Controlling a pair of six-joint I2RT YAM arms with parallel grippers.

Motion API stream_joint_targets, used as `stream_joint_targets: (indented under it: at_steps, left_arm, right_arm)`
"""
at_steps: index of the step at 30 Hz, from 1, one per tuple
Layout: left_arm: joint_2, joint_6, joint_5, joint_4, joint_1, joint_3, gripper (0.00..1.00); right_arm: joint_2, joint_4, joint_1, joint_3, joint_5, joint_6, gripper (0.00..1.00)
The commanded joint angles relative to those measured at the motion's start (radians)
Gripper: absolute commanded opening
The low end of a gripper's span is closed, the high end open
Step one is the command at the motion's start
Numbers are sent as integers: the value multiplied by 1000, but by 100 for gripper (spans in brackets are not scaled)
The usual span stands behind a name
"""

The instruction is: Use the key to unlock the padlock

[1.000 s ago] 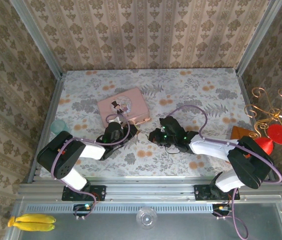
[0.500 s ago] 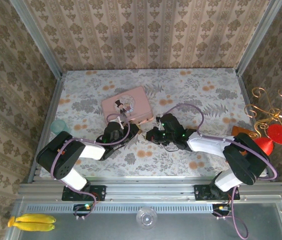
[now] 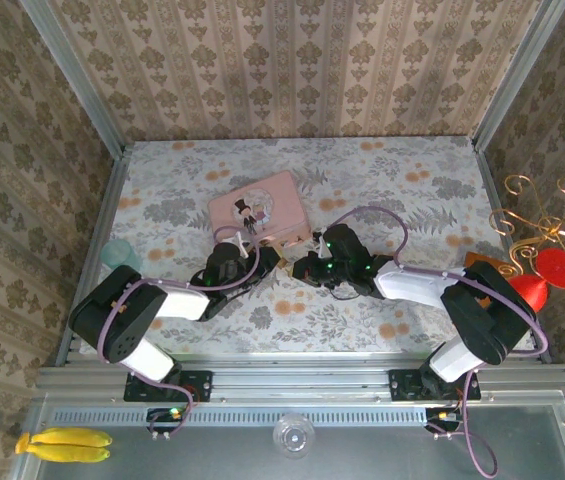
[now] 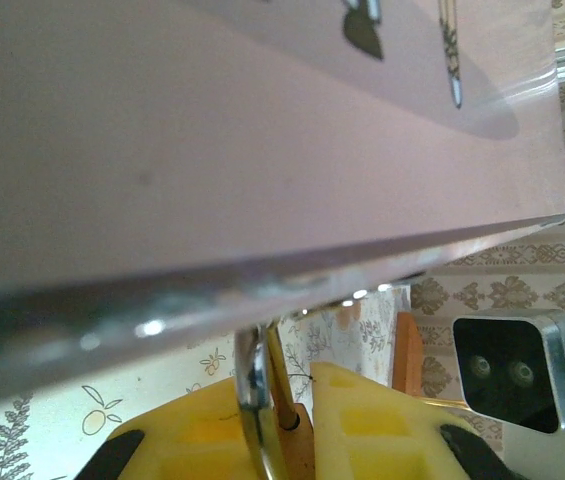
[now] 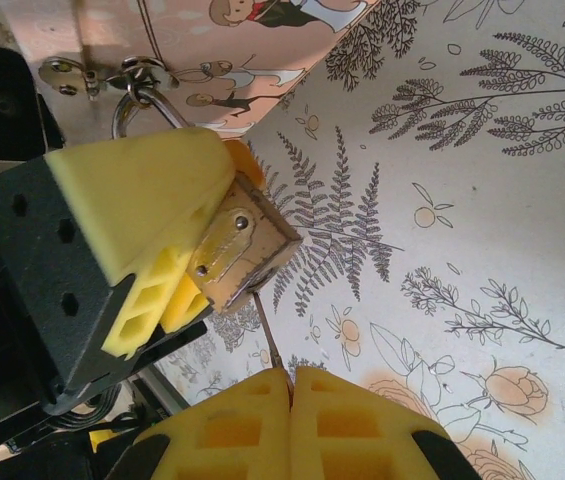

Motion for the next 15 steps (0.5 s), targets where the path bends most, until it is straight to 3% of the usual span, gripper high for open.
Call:
stream_joint_targets:
  at_steps: [1, 15]
  left_arm:
    - [-53, -23, 69, 128, 4, 5, 8]
    - [-91, -27, 86, 123, 33, -16, 8]
  right_arm:
    - [13, 38, -10, 0, -30, -12, 0]
    - [3, 69, -24, -5, -50, -2, 0]
